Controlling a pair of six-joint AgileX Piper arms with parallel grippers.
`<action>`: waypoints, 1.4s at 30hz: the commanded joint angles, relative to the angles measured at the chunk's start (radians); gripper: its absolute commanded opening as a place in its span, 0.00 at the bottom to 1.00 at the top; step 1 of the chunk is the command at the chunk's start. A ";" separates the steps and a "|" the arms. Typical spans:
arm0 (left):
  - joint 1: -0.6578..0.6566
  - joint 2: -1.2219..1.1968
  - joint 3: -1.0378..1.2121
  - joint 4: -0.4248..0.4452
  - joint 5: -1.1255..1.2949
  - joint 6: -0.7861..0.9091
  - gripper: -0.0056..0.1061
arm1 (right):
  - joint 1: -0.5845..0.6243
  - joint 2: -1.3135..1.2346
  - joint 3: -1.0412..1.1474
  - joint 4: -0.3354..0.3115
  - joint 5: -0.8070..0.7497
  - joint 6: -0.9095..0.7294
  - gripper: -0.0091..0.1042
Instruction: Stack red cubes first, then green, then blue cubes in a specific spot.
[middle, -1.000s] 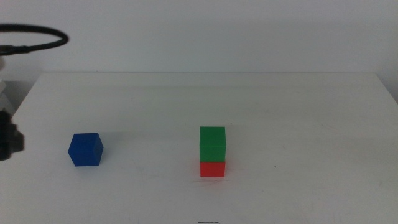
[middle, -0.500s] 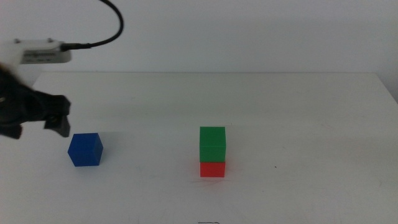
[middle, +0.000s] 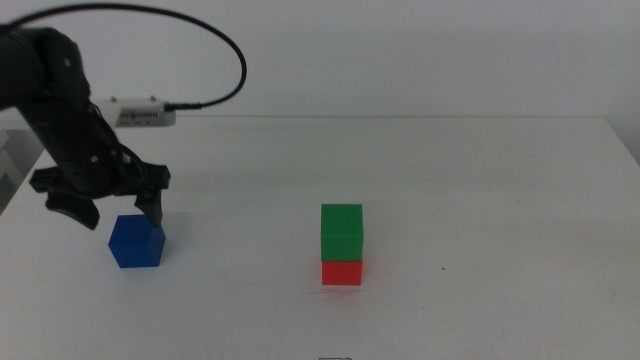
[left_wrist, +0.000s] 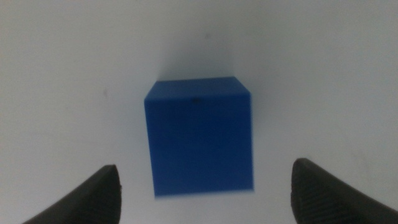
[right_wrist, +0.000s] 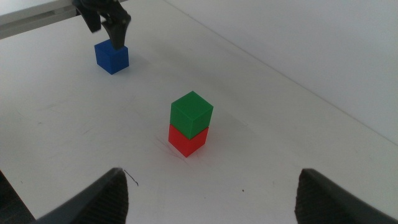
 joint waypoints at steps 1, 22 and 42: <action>-0.005 -0.007 -0.038 -0.006 -0.018 0.007 0.89 | -0.007 0.005 -0.023 0.002 -0.072 -0.010 0.81; -0.017 0.035 -0.093 -0.033 0.061 -0.077 0.12 | -0.007 0.005 -0.023 0.002 -0.072 -0.010 0.81; -0.609 -0.032 -0.428 0.134 0.273 -0.603 0.04 | -0.007 0.005 -0.023 0.002 -0.072 -0.010 0.81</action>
